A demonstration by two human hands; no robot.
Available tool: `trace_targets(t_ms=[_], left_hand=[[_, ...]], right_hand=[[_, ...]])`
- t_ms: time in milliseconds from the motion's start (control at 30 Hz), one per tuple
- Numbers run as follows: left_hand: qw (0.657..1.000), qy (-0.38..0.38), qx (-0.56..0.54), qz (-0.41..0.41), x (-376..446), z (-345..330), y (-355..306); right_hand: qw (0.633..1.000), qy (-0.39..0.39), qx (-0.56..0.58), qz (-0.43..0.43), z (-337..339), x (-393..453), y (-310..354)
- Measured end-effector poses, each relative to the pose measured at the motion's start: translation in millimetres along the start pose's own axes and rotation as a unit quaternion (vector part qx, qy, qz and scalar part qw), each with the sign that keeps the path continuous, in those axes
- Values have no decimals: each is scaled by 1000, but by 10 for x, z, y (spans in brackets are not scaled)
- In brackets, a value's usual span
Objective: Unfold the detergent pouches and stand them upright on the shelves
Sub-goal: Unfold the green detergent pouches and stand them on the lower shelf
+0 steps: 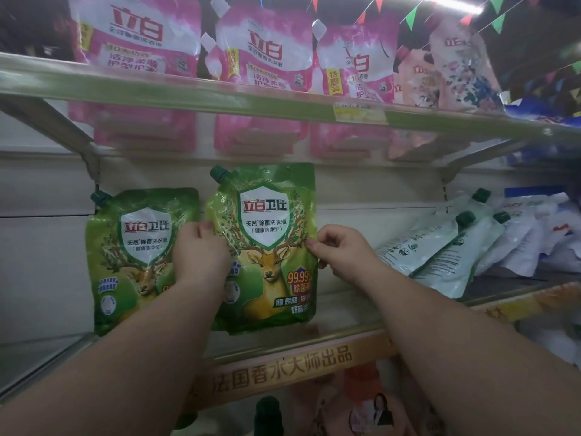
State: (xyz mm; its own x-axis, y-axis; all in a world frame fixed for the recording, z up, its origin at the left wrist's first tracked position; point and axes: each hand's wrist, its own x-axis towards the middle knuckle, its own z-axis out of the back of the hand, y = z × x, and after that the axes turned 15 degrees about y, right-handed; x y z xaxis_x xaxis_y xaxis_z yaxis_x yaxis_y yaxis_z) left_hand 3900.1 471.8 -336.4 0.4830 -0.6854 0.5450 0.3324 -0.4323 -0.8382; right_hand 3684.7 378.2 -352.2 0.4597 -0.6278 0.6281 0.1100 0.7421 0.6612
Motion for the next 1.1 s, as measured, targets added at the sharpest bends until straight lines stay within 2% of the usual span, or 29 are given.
trace_targets(t_ms=[667, 1100], left_hand=[[998, -58, 18, -7, 24, 883, 86], [996, -82, 34, 17, 105, 1550, 61]], right_hand=[[999, 43, 4, 0, -751, 195, 423], [999, 54, 0, 2, -1358, 372, 627]])
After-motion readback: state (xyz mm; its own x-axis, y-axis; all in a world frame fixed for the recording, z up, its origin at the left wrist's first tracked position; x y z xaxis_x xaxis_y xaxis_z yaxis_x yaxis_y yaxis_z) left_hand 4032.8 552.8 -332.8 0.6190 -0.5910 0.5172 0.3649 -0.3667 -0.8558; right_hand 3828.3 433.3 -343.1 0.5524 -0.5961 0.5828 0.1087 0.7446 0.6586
